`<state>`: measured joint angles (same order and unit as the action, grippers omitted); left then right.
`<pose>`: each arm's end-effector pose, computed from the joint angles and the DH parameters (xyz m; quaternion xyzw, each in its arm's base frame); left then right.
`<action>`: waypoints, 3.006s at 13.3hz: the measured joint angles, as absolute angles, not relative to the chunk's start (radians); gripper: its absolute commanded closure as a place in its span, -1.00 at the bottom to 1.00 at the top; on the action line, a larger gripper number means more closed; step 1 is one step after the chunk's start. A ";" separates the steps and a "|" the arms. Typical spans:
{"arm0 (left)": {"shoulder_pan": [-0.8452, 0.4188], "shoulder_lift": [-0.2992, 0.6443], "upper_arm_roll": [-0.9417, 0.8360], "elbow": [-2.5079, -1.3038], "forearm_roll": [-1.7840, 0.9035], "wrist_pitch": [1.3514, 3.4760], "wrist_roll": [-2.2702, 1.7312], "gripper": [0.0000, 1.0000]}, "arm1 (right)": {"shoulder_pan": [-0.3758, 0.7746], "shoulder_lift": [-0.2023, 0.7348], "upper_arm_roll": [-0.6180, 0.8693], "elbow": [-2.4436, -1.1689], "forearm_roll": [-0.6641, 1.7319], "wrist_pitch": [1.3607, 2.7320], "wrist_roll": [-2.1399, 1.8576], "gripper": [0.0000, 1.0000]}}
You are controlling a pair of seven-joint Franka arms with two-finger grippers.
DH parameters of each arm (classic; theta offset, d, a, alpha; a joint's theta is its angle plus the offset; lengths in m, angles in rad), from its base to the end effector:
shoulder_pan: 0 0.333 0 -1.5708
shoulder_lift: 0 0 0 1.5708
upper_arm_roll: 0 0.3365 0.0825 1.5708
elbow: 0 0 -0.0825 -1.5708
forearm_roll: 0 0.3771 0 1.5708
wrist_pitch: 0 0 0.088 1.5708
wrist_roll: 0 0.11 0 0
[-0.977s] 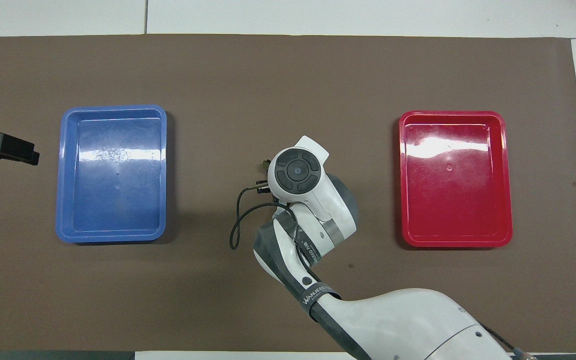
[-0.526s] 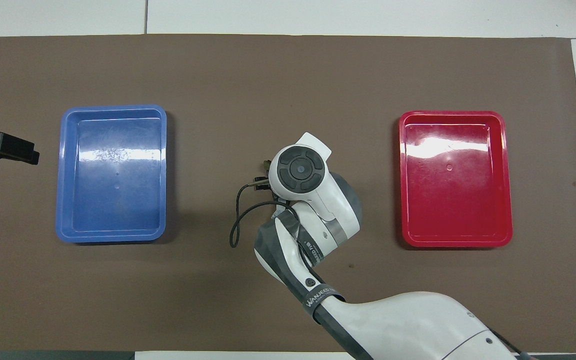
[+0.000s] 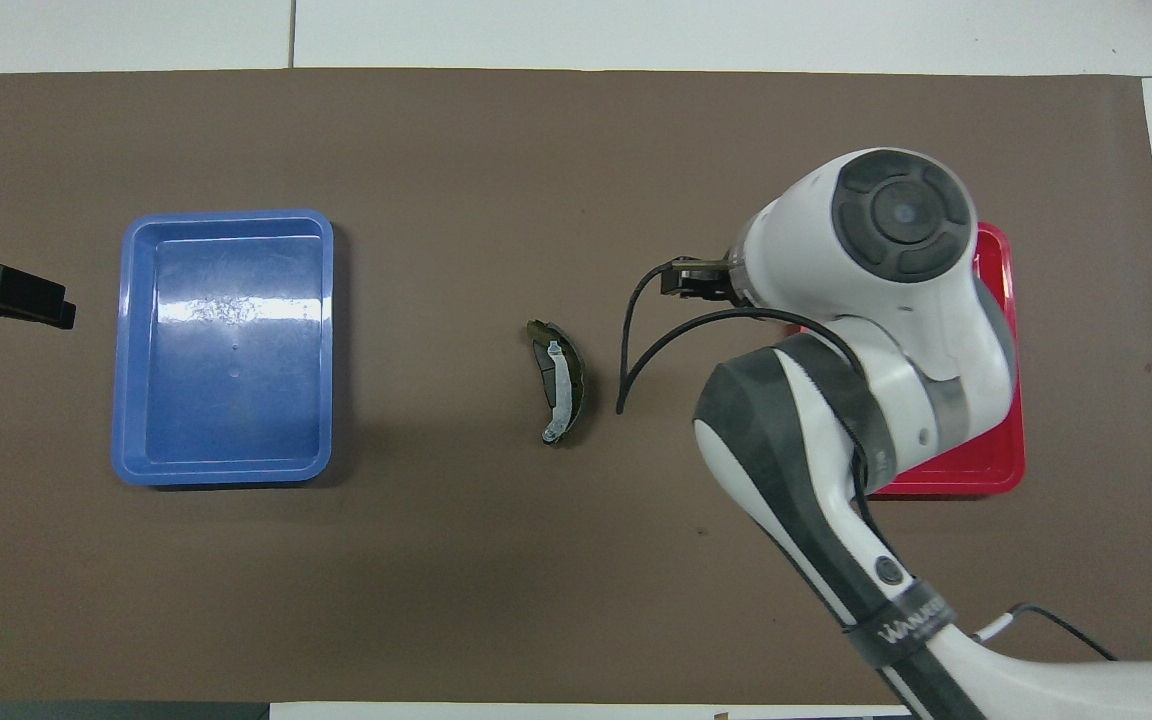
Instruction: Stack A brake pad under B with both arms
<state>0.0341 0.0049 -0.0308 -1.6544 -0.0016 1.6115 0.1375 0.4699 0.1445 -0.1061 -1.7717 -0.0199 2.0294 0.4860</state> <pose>0.5497 0.0017 0.6039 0.9975 -0.0670 -0.0238 0.0025 0.5717 0.2199 0.5052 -0.9967 0.0561 -0.0588 0.0082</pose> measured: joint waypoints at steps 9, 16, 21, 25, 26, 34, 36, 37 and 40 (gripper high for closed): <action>0.034 0.005 -0.031 -1.654 -0.002 1.612 0.137 -0.99 | 0.161 -0.073 -0.107 -1.767 -0.042 1.773 0.217 -1.00; 0.033 0.005 -0.032 -1.654 -0.002 1.612 0.137 -0.99 | 0.093 -0.101 -0.106 -1.641 -0.022 1.480 0.196 -1.00; 0.033 0.005 -0.032 -1.654 -0.002 1.612 0.137 -0.99 | 0.093 -0.082 -0.105 -1.639 -0.016 1.476 0.189 -1.00; 0.034 0.005 -0.031 -1.654 -0.002 1.612 0.137 -0.99 | 0.093 -0.082 -0.100 -1.629 -0.014 1.500 0.108 -1.00; 0.034 0.005 -0.031 -1.654 -0.002 1.612 0.137 -0.99 | 0.093 -0.082 -0.100 -1.629 -0.014 1.502 0.103 -1.00; 0.034 0.005 -0.030 -1.655 -0.002 1.612 0.137 -0.99 | 0.094 -0.082 -0.098 -1.629 -0.014 1.507 0.101 -1.00; 0.034 0.005 -0.030 -1.655 -0.002 1.612 0.137 -0.99 | 0.094 -0.082 -0.098 -1.629 -0.014 1.507 0.101 -1.00; 0.034 0.005 -0.030 -1.655 -0.002 1.612 0.137 -0.99 | 0.094 -0.082 -0.098 -1.629 -0.014 1.507 0.101 -1.00; 0.034 0.005 -0.030 -1.655 -0.002 1.612 0.137 -0.99 | 0.094 -0.082 -0.098 -1.629 -0.014 1.507 0.101 -1.00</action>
<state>0.0343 0.0049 -0.0302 -1.6546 -0.0016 1.6123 0.1365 0.0942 -0.0817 -0.0984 -1.6291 -0.0140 1.5066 0.1007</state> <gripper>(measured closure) 0.000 0.000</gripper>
